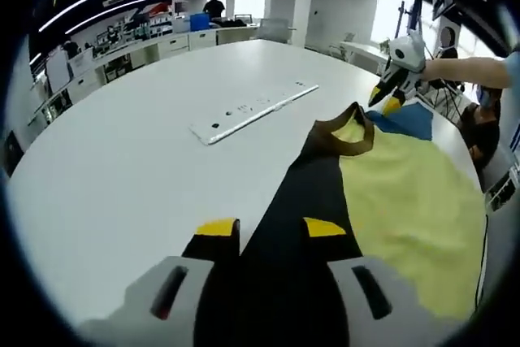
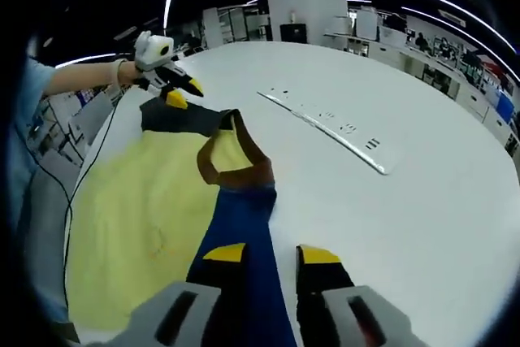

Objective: Fold the garment on the visible template until the final outline fits inside the template.

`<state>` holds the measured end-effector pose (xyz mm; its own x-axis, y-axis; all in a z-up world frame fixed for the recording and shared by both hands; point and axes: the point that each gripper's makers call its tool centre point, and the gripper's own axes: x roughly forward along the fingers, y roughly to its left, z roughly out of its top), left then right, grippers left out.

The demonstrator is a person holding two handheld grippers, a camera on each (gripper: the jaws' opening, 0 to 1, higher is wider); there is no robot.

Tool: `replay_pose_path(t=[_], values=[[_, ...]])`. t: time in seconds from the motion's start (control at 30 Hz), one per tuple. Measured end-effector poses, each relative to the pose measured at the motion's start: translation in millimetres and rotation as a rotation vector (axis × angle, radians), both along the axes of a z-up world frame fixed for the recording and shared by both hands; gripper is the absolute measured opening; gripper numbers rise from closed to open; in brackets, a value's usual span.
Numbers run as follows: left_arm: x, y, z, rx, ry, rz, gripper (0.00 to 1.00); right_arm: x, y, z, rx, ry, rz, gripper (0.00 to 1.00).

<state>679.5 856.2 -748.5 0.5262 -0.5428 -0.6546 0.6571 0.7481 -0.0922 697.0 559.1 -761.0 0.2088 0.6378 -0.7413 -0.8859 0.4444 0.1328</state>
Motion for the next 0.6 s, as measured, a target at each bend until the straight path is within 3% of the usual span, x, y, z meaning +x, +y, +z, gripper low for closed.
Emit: replay_pose_path(t=[0.1, 0.37, 0.43, 0.6], values=[[-3.2, 4.2, -3.3, 0.003, 0.006, 0.005, 0.26, -3.9, 4.0, -1.8, 0.027, 0.055, 0.018, 0.15], [-6.2, 15.8, -13.5, 0.002, 0.041, 0.043, 0.20, -6.2, 2.6, -7.3, 0.021, 0.084, 0.022, 0.06], [-5.2, 17.4, -13.8, 0.002, 0.039, 0.049, 0.17, -3.9, 0.6, -8.7, 0.014, 0.084, 0.020, 0.00], [-0.2, 29.9, -17.4, 0.037, 0.022, 0.096, 0.00, -3.9, 0.2, -7.3, 0.032, 0.096, -0.002, 0.00]])
